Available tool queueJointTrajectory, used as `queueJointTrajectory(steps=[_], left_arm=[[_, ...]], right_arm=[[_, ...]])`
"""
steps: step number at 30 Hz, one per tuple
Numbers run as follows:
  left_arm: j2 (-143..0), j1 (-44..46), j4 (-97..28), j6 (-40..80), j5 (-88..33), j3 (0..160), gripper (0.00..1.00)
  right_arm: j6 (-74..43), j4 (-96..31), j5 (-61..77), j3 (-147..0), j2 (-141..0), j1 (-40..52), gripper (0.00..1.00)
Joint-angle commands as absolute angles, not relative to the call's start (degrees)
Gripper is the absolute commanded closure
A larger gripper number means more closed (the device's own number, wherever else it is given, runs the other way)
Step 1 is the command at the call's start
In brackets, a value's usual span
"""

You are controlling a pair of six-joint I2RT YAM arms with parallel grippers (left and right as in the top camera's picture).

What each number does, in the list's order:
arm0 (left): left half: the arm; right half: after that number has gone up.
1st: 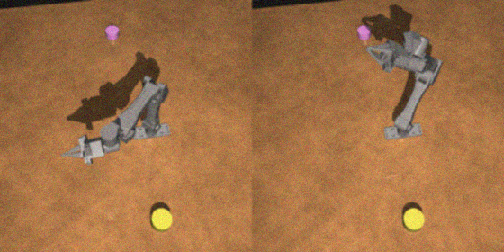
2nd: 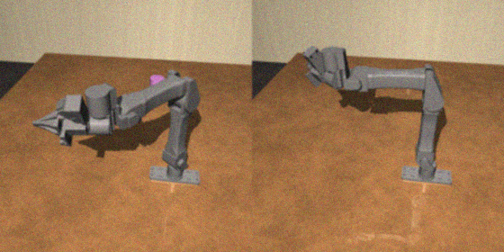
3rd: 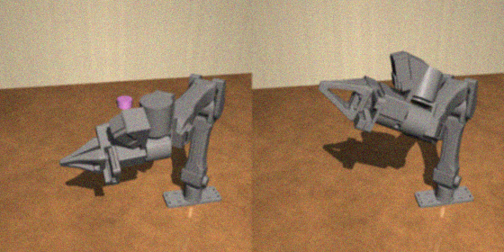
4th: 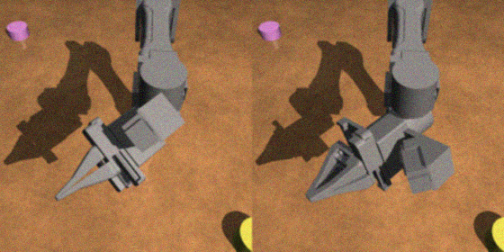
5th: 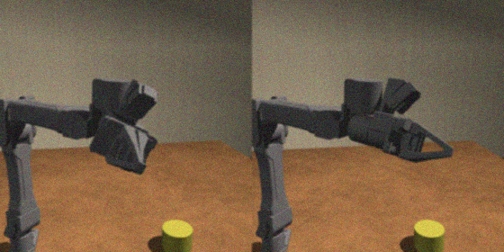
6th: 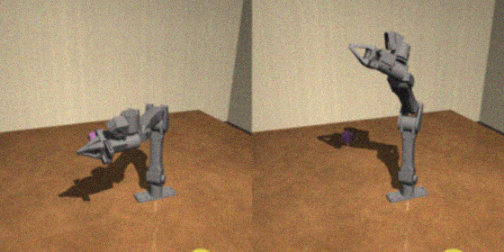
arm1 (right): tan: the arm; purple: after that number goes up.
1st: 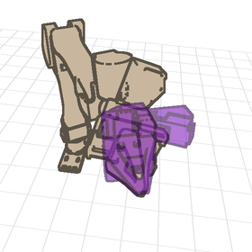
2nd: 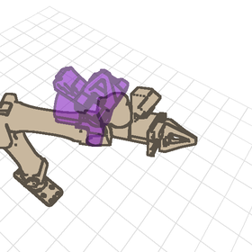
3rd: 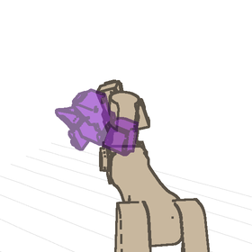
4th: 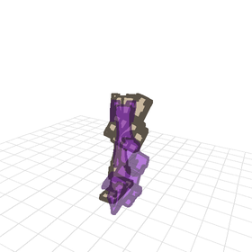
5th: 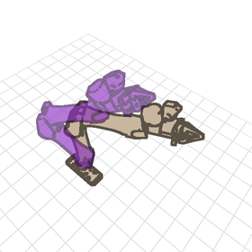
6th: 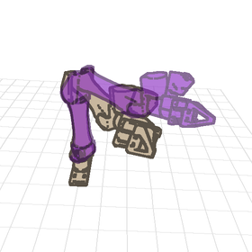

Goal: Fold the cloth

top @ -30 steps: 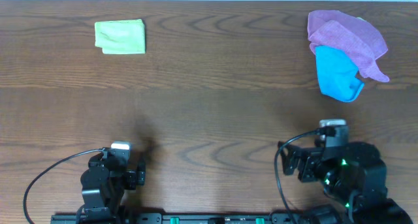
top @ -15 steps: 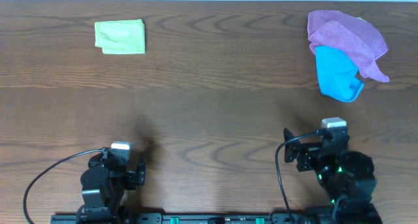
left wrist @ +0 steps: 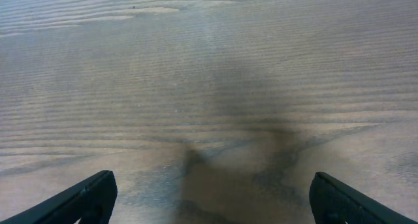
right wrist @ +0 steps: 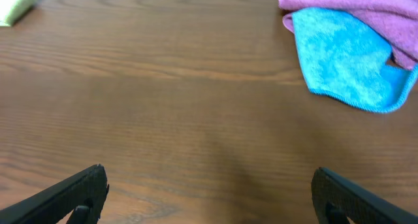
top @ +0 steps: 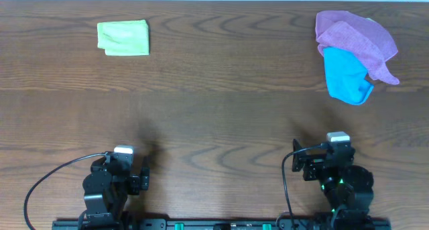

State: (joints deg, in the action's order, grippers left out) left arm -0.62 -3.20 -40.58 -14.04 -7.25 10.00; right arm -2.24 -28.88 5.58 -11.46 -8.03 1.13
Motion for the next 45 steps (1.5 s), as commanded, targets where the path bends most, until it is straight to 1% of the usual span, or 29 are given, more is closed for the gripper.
queueJointTrajectory(steps=[1, 11, 15, 45], left_arm=[[-0.2, -3.0, -40.9, -15.2, -6.9, 9.4, 0.05], [-0.2, -3.0, -40.9, -15.2, -6.9, 9.4, 0.05], [-0.2, -3.0, -40.9, -15.2, -6.9, 9.4, 0.05], [-0.2, -3.0, -40.9, -15.2, -6.9, 9.4, 0.05]], right_arm=[[-0.1, -28.7, 5.8, -9.5, -6.1, -0.1, 0.01], [2.4, -29.2, 5.9, -8.0, -3.8, -0.4, 0.01], [2.0, -29.1, 6.3, -8.0, -0.3, -0.3, 0.01], [2.0, -28.9, 6.2, -8.0, -0.3, -0.3, 0.01]])
